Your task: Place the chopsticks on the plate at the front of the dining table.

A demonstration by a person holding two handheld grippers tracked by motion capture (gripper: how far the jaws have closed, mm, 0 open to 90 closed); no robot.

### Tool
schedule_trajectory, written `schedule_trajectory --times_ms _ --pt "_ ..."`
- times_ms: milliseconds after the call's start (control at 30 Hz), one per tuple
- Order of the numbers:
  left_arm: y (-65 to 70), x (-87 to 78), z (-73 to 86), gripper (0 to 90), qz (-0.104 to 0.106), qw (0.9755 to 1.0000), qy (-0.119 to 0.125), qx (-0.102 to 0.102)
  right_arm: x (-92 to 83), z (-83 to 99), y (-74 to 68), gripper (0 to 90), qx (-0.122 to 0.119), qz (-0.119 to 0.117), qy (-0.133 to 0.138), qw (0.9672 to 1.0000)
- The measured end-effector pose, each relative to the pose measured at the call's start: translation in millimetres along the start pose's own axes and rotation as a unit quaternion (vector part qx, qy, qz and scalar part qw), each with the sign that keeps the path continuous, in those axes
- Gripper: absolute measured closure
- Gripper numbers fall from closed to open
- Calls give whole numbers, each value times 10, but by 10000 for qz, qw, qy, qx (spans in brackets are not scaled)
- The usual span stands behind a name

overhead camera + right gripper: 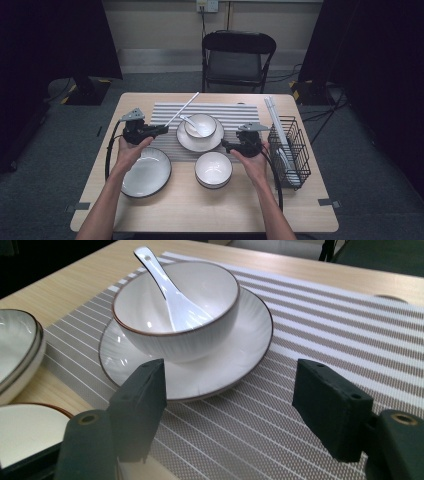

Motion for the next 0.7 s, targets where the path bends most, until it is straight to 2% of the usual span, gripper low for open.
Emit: schedule_trajectory --times_ms 33,67,133,167,267,367,467,533,700 --pt "-52 24 10 859 -26 10000 -54 -73 20 55 13 299 41 17 -57 10000" --pt "-52 24 10 859 -26 10000 -54 -73 20 55 13 299 41 17 -57 10000" --pt "-108 59 -1 860 -146 9997 -205 -13 56 131 36 302 68 19 -138 9999" --pt "-117 62 -20 859 -105 9998 -154 -85 64 145 46 302 75 47 -149 9998" --pt "-146 65 -62 859 -161 9997 -132 -84 77 176 65 301 152 57 -124 9998" --pt "-225 114 -109 859 -204 9994 -207 -163 122 271 84 298 152 143 -278 9994" --pt "-269 141 -132 859 -230 9993 -170 -224 146 324 91 295 142 157 -361 9991" --pt "-332 183 -113 859 -237 9990 -211 -323 176 390 106 295 177 178 -443 9987" --pt "-405 262 -56 859 -344 9983 -353 -325 205 448 116 293 179 228 -543 9981"
Point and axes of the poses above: each handheld gripper's, and its own axes: x roughly forward along the jaws, z roughly out of its underside, y roughly to its right, the point moved 4 cm from there along x, roughly forward along the jaws, and after that the axes turned 14 degrees about -x, right-handed, at the moved point
